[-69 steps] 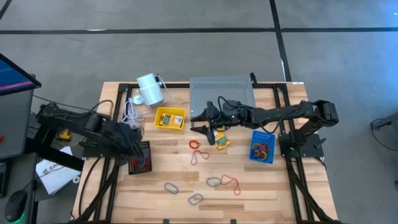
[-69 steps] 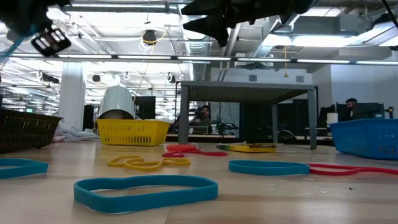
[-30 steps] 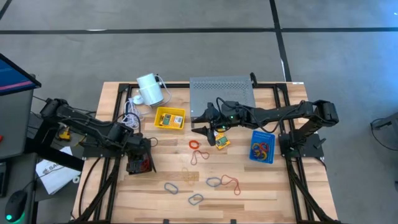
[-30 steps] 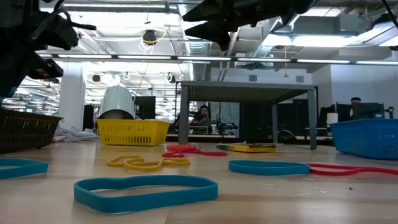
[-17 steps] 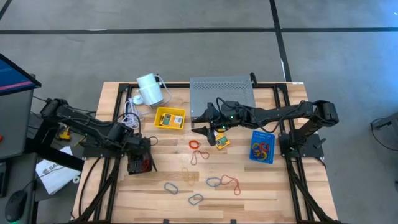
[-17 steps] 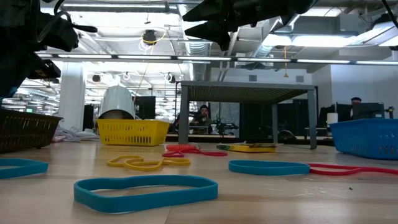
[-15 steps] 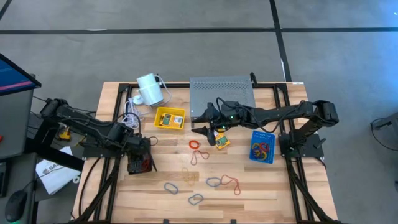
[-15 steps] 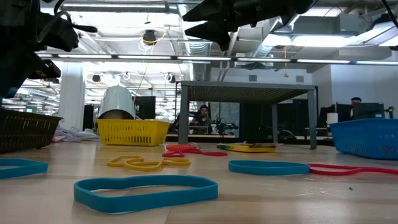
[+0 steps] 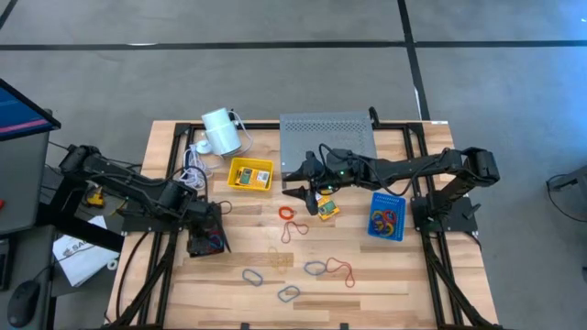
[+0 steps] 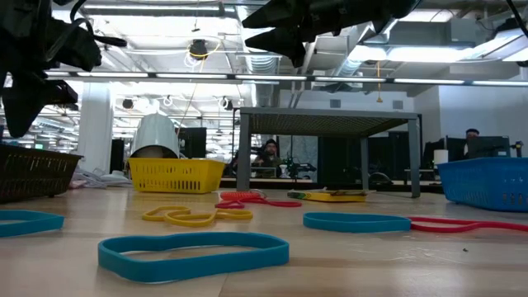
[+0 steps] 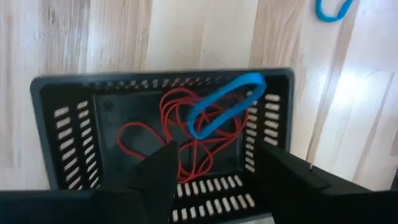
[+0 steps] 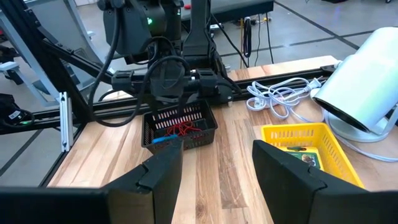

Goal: Pick & Place Office Desk Supplies
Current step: Put the crayon box into the yellow bin

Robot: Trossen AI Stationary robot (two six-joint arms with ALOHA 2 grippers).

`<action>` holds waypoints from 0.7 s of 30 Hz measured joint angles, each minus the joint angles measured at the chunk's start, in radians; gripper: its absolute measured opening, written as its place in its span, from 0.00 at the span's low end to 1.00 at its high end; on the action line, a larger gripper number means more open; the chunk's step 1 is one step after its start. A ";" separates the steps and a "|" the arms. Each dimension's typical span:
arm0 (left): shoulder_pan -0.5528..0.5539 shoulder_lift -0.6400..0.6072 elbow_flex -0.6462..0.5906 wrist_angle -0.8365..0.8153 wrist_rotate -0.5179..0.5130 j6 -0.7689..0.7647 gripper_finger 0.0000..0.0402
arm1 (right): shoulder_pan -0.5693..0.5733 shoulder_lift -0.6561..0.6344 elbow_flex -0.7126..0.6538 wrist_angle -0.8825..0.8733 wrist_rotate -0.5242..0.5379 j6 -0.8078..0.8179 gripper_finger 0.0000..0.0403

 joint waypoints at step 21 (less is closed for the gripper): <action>0.046 -0.109 0.061 0.271 -0.020 0.164 0.51 | 0.026 -0.008 0.087 -0.455 0.092 -0.064 0.47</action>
